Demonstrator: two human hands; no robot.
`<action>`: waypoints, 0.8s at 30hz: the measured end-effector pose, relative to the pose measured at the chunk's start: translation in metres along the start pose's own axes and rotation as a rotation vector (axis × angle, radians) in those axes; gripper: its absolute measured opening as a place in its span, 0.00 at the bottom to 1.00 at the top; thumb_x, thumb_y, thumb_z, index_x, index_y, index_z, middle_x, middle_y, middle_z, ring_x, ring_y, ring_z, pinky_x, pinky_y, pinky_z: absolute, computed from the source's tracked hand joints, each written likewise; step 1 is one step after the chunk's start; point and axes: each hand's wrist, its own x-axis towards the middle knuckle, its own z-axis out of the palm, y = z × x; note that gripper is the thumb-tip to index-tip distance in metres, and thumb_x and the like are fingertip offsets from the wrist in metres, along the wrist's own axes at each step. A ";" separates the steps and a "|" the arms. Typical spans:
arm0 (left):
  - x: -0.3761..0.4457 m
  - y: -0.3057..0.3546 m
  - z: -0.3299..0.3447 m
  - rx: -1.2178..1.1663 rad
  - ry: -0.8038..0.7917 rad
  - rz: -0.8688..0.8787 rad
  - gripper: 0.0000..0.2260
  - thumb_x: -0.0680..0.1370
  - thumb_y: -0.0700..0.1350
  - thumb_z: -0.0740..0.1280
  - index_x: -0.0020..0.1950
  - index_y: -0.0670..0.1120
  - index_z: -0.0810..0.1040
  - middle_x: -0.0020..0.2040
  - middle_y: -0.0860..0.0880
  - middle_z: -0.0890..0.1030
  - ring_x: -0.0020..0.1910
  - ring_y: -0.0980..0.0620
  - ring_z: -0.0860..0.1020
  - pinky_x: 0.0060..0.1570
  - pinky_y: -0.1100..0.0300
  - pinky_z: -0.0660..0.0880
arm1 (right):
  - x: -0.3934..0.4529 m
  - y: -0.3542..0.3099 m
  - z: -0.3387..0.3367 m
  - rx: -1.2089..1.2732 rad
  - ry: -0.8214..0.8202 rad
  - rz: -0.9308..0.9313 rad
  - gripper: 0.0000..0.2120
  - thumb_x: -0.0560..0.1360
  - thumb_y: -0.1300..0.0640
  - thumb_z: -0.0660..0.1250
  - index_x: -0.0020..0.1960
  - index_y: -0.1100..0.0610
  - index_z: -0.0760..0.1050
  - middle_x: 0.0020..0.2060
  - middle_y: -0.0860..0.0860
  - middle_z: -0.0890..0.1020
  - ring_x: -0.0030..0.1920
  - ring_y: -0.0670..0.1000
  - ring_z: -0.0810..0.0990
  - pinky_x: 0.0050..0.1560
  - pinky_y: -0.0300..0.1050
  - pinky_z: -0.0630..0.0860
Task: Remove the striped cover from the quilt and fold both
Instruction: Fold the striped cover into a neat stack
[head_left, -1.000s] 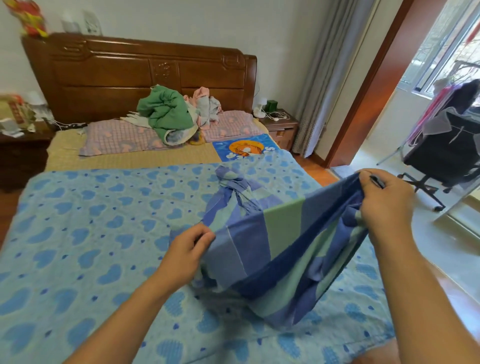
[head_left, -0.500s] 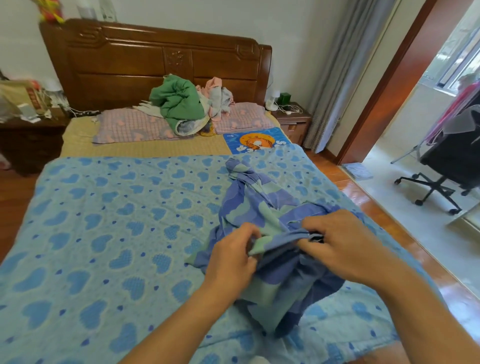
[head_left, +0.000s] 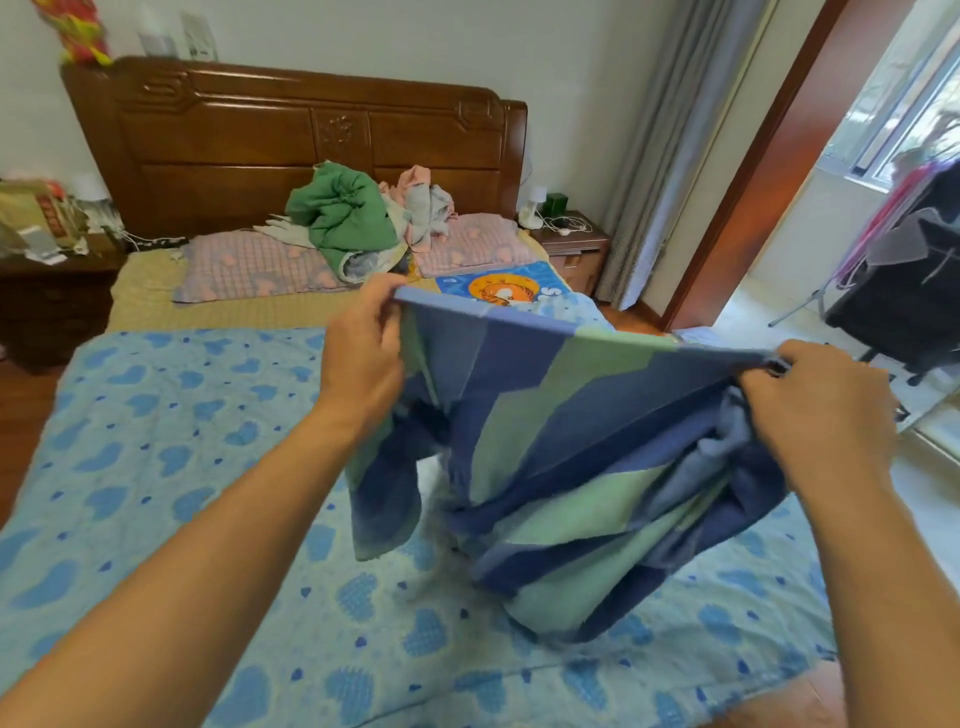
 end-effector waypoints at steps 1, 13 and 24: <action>-0.001 0.010 -0.009 0.018 -0.071 0.160 0.06 0.81 0.45 0.58 0.50 0.51 0.75 0.41 0.57 0.73 0.37 0.57 0.72 0.38 0.69 0.67 | 0.005 0.011 0.003 -0.029 0.015 0.072 0.09 0.73 0.54 0.64 0.38 0.58 0.77 0.38 0.64 0.80 0.38 0.64 0.74 0.38 0.47 0.65; -0.115 0.042 0.031 -0.242 -0.694 -0.263 0.09 0.77 0.50 0.68 0.40 0.48 0.79 0.32 0.55 0.77 0.31 0.61 0.70 0.34 0.62 0.69 | -0.084 -0.067 0.043 0.265 -0.809 -0.418 0.46 0.57 0.28 0.68 0.72 0.33 0.55 0.33 0.35 0.78 0.35 0.38 0.75 0.32 0.37 0.66; -0.173 0.003 0.037 0.029 -0.640 -0.416 0.22 0.70 0.34 0.68 0.56 0.57 0.81 0.45 0.53 0.82 0.47 0.50 0.80 0.47 0.58 0.74 | -0.095 -0.068 0.044 0.050 -0.609 -0.740 0.18 0.79 0.43 0.60 0.37 0.54 0.70 0.30 0.52 0.76 0.35 0.54 0.75 0.33 0.52 0.70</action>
